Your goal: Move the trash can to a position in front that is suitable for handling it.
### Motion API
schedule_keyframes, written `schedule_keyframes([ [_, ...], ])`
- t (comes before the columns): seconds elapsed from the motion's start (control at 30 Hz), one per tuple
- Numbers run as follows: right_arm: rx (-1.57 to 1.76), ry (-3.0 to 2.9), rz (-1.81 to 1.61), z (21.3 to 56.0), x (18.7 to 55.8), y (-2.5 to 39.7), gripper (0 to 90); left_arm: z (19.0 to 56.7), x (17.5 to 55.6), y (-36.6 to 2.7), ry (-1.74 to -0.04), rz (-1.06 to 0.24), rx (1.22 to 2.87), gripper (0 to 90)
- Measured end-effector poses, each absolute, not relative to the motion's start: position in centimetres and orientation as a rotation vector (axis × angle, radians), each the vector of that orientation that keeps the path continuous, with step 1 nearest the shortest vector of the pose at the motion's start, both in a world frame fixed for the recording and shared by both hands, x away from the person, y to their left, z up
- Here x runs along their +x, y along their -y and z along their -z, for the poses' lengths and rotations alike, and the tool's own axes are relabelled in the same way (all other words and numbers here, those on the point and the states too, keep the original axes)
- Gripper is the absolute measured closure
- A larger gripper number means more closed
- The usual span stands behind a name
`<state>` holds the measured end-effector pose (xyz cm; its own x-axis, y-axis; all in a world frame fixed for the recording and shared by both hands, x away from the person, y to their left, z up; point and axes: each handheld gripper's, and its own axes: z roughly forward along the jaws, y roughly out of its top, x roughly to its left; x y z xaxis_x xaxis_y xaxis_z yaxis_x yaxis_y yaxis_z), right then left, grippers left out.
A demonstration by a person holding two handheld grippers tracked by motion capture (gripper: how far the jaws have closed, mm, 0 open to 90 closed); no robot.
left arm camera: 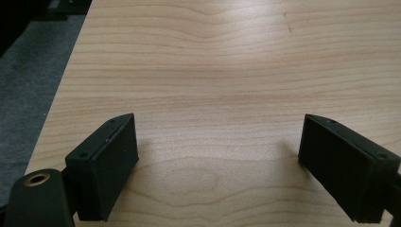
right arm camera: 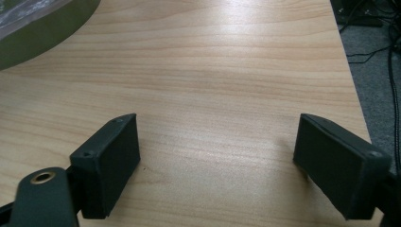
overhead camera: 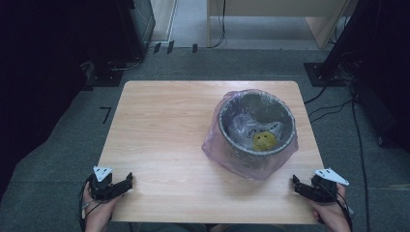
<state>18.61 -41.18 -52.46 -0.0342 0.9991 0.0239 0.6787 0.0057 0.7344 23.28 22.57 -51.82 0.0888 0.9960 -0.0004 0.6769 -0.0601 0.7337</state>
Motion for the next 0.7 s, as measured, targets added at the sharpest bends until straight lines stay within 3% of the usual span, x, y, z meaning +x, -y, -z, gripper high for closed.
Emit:
schedule_keyframes([
  [0.07,1.727,-1.77,-0.795,52.4,18.6,41.3,18.5,51.8,23.4,-22.5,-1.65,-0.72,1.798,12.0],
  [0.1,1.728,-1.747,-0.788,52.3,18.5,41.4,28.5,51.8,23.4,-22.5,-1.651,-0.722,1.797,12.1],
  [0.13,1.728,-1.747,-0.788,52.3,18.5,41.4,28.5,51.8,23.4,-22.5,-1.651,-0.722,1.797,12.1],
  [0.17,1.739,-1.677,-0.787,52.2,18.6,41.6,40.6,51.8,23.5,-22.4,-1.654,-0.722,1.796,12.1],
  [0.3,1.677,-1.628,-0.916,50.9,19.4,42.1,56.0,51.8,23.5,-22.4,-1.653,-0.721,1.795,12.1],
  [0.7,1.653,-1.475,-0.984,45.6,26.5,41.3,59.5,51.8,23.6,-22.3,-1.653,-0.72,1.796,12.1],
])
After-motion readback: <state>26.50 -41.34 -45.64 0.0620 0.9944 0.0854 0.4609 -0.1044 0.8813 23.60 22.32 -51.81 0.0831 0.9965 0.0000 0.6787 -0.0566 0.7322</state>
